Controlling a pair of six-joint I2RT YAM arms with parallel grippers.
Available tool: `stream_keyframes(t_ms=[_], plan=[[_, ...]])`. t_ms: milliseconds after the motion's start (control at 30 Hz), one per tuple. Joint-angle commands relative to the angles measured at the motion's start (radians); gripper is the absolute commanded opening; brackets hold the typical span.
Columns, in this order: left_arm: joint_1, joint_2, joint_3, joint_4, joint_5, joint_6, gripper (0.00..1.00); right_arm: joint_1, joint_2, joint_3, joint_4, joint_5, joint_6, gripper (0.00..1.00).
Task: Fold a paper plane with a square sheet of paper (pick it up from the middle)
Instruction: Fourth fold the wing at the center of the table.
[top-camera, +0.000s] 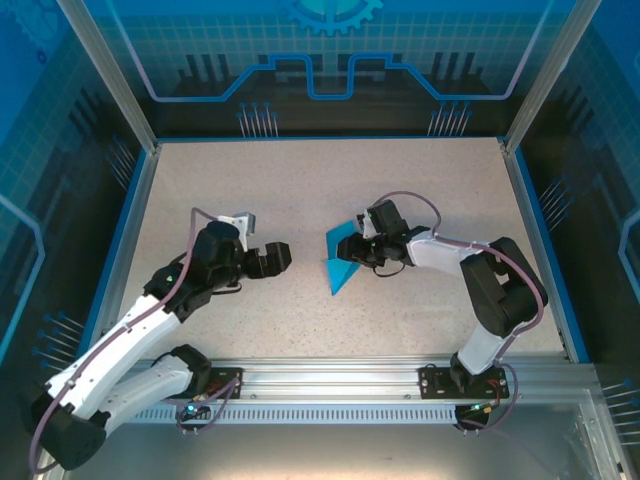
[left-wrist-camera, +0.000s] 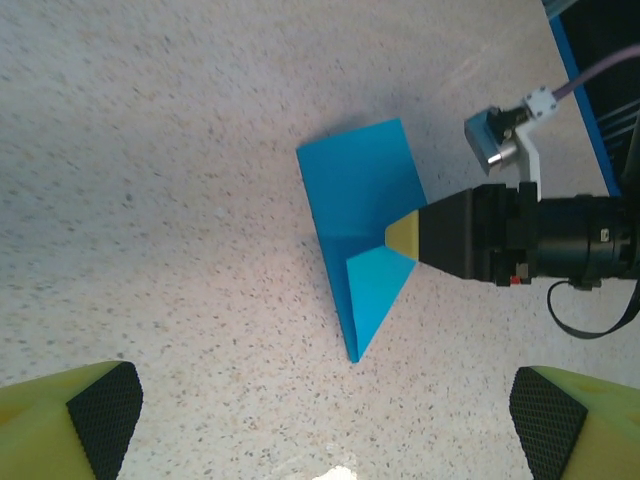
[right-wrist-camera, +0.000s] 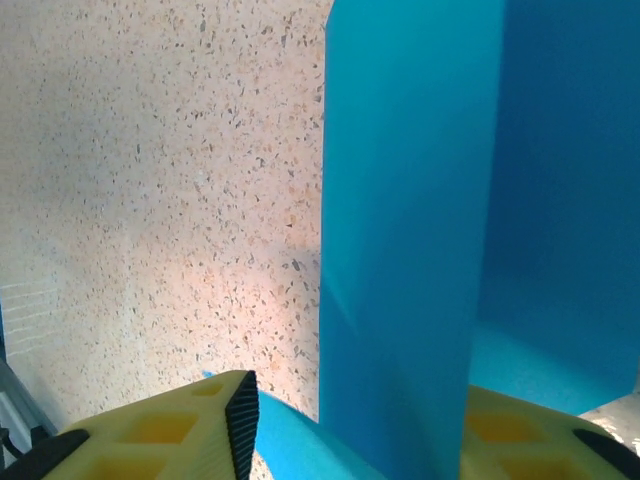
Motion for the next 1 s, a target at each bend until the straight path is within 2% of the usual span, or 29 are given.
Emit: stream_keyframes(t_ms=[0,100,167,300,433,500,700,967], plan=[[0.007,0.036,-0.056,0.159,0.127,-0.040,0.99,-0.007,0.037,0.036,-0.039,-0.051,-0.053,0.41],[-0.004,0.075,-0.112,0.265,0.214,-0.053,0.98,-0.008,0.030,0.027,-0.049,-0.068,-0.080,0.42],[-0.027,0.106,-0.138,0.310,0.227,-0.053,0.98,-0.009,0.012,0.016,-0.058,-0.073,-0.103,0.50],[-0.114,0.206,-0.136,0.338,0.212,-0.037,0.98,-0.023,-0.016,0.010,-0.079,-0.097,-0.164,0.53],[-0.208,0.324,-0.112,0.371,0.141,-0.043,0.98,-0.035,-0.015,0.021,-0.101,-0.133,-0.233,0.54],[-0.246,0.381,-0.082,0.362,0.099,-0.035,0.94,-0.038,-0.011,0.036,-0.128,-0.125,-0.262,0.49],[-0.313,0.552,0.011,0.396,0.033,-0.031,0.66,-0.062,0.047,0.085,-0.192,-0.116,-0.313,0.32],[-0.386,0.757,0.194,0.298,-0.139,0.050,0.59,-0.066,0.074,0.116,-0.225,-0.123,-0.293,0.13]])
